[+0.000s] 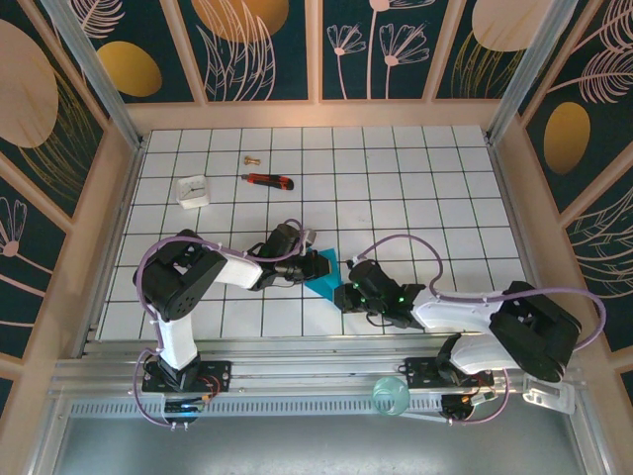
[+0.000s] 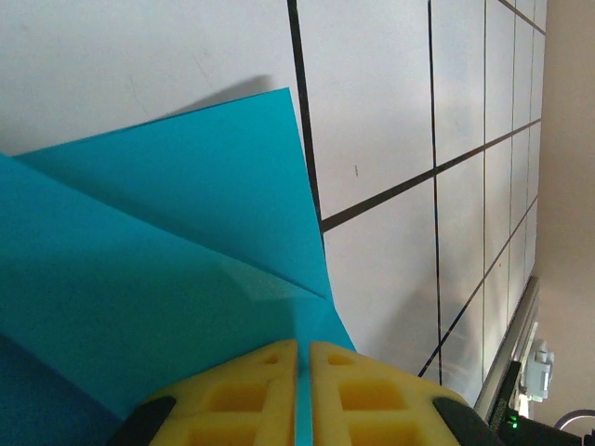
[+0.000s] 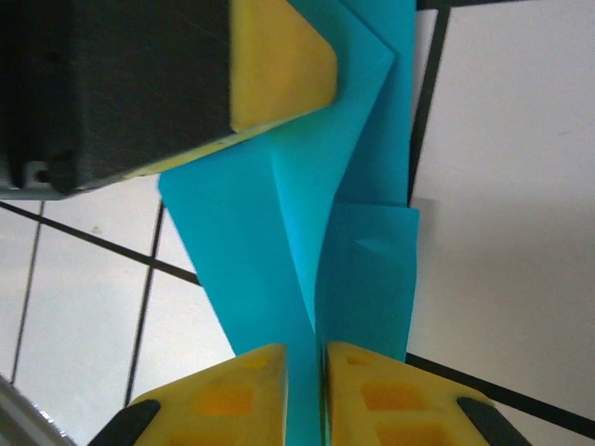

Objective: Fold a paper plane with a square sheet of paper (pick it up from the middle)
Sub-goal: Fourth fold the wing at the center of the table.

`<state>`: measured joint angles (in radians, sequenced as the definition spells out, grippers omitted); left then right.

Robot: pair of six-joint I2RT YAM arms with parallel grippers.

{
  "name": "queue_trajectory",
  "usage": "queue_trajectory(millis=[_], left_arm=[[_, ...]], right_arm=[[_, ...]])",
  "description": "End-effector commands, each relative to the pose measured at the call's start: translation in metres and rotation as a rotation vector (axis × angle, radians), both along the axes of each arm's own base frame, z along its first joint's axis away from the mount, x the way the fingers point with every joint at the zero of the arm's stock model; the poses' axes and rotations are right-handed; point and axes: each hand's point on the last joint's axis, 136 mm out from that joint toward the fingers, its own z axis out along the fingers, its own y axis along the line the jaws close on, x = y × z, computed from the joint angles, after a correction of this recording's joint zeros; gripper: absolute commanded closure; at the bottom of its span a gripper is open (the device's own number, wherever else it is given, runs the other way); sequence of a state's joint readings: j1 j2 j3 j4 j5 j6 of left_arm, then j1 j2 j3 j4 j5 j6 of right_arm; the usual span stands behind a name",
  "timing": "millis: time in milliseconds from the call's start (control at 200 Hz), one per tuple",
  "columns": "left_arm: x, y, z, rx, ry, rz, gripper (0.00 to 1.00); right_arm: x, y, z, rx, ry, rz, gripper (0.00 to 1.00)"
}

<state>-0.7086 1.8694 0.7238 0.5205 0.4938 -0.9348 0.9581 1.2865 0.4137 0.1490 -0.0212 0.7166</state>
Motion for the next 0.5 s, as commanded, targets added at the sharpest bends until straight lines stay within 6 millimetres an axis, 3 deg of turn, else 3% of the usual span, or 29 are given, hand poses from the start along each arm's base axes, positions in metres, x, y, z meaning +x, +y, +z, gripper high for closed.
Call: queue_trajectory(millis=[0, 275, 495], left_arm=[[0.0, 0.01, -0.022, 0.066, 0.018, 0.01, 0.87], [0.0, 0.01, -0.02, 0.063, 0.015, 0.009, 0.87], [0.0, 0.011, -0.021, 0.066, 0.016, 0.012, 0.87]], right_arm=[[-0.005, -0.005, 0.001, 0.019, 0.032, -0.011, 0.82], [-0.016, -0.014, -0.008, 0.031, 0.077, -0.029, 0.83], [-0.019, -0.017, -0.013, 0.038, 0.093, -0.042, 0.91]])
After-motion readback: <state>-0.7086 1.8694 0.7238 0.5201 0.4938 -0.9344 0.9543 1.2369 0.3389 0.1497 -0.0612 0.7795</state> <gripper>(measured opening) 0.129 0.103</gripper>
